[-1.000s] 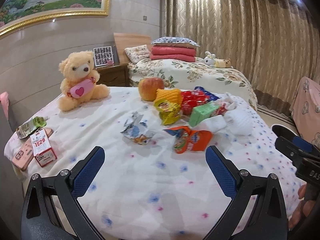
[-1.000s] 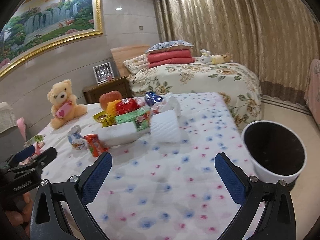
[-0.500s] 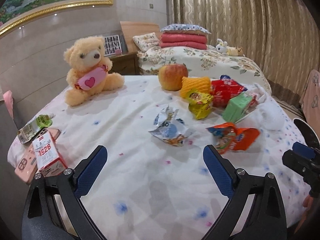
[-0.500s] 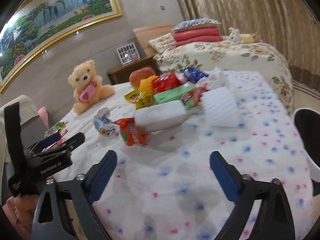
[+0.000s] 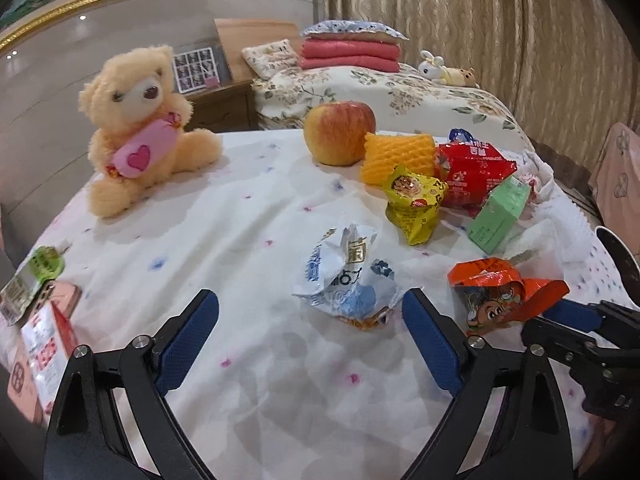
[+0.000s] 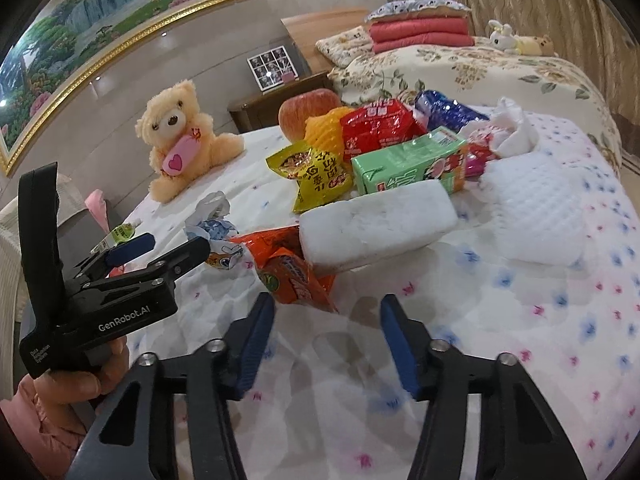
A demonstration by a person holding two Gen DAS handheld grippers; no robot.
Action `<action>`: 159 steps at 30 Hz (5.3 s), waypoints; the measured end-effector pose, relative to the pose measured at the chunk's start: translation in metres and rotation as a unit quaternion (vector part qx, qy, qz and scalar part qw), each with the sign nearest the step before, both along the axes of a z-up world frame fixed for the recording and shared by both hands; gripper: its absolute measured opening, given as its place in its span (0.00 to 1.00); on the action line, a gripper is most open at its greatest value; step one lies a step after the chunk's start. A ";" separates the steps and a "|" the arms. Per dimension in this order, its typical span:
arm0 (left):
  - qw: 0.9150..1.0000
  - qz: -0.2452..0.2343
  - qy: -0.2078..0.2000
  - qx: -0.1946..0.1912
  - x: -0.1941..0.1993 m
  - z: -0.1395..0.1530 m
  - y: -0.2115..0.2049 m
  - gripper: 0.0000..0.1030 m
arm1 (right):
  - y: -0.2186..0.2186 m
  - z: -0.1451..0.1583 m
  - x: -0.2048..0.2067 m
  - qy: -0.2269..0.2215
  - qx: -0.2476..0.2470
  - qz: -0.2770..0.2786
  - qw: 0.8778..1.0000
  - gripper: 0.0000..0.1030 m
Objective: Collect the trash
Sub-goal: 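Grasp the crumpled wrapper with the left tool while the right tool grasps the orange snack bag, then carry the wrapper and orange bag in both tools over the trash bin, then open both tools to drop the wrapper and bag into the bin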
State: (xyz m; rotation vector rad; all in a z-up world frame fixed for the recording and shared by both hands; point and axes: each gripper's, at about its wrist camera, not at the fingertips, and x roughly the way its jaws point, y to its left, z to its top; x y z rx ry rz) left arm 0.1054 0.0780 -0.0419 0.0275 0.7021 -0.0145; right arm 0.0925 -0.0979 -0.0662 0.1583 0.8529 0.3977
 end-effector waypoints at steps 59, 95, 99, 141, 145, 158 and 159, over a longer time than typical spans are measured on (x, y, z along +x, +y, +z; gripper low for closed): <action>0.998 -0.037 0.026 -0.039 -0.027 -0.008 -0.052 0.06 | -0.107 0.033 -0.053 -0.059 0.064 -0.087 0.992 0.00; 0.969 -0.244 0.012 -0.044 -0.056 0.029 -0.236 0.06 | -0.238 0.024 -0.093 -0.048 0.057 -0.224 0.972 0.01; 0.964 -0.261 0.019 -0.039 -0.054 0.027 -0.254 0.06 | -0.254 0.021 -0.096 -0.044 0.052 -0.242 0.968 0.01; 0.937 -0.343 0.064 -0.024 -0.016 0.016 -0.393 0.06 | -0.344 0.003 -0.067 0.012 0.036 -0.307 0.951 0.04; 0.936 -0.345 0.067 -0.027 -0.016 0.017 -0.393 0.07 | -0.345 0.005 -0.065 0.014 0.033 -0.309 0.950 0.06; 0.957 -0.283 0.048 -0.046 -0.032 0.025 -0.327 0.51 | -0.326 0.018 -0.071 -0.011 0.055 -0.305 0.951 0.65; 0.959 -0.276 0.045 -0.047 -0.034 0.026 -0.320 0.53 | -0.321 0.020 -0.070 -0.014 0.057 -0.301 0.952 0.66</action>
